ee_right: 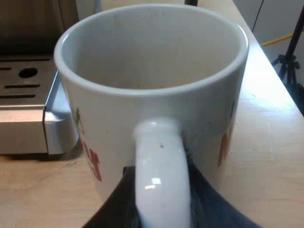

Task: Remove mug from coffee machine

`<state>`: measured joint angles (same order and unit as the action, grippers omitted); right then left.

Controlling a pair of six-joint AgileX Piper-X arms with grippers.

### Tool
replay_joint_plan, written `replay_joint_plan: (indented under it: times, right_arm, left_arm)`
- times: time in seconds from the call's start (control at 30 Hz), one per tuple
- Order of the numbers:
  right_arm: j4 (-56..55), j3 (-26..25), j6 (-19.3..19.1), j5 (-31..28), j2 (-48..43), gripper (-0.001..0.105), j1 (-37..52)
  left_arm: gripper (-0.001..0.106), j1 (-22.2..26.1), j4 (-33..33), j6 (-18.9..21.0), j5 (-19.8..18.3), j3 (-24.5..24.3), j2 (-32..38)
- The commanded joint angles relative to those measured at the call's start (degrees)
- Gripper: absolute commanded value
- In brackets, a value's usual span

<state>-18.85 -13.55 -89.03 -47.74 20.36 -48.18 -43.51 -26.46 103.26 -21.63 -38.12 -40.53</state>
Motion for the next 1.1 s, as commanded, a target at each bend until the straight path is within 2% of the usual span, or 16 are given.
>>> replay_joint_plan:
  times: [0.03, 0.23, 0.47, 0.67, 0.8, 0.83, 0.93, 1.1]
  right_arm:
    - [4.5, 1.1, -1.4, -1.8, -0.5, 0.0, 0.0]
    - [9.8, 4.8, -1.4, -5.2, -0.5, 0.0, 0.0]
    - [10.6, 5.1, -1.4, -5.1, 1.6, 0.0, 0.6]
    - [16.8, 5.1, -1.2, 3.0, 7.5, 0.0, 10.1]
    - [23.5, 5.1, -1.2, 14.2, 11.7, 0.0, 18.6]
    - [27.1, 5.1, -2.1, 18.3, 14.4, 0.0, 22.1]
    - [33.5, 5.1, -6.1, 23.0, 18.8, 0.0, 27.1]
    - [43.2, 5.1, -10.2, 28.6, 25.3, 0.0, 31.6]
  left_arm:
    - [0.079, -0.3, 1.1, 0.7, 0.3, -0.1, 0.1]
    - [0.079, -0.3, 1.1, 0.7, 0.3, -0.1, 0.1]
    - [0.079, -0.3, 1.1, 0.7, 0.3, -0.1, 0.1]
    - [0.079, -0.3, 1.1, 0.7, 0.3, -0.1, 0.1]
    - [0.079, -0.3, 1.1, 0.7, 0.3, -0.1, 0.1]
    - [0.079, -0.3, 1.1, 0.7, 0.3, -0.1, 0.1]
    - [0.079, -0.3, 1.1, 0.7, 0.3, -0.1, 0.1]
    - [0.079, -0.3, 0.6, 0.7, 0.3, -0.1, 0.1]
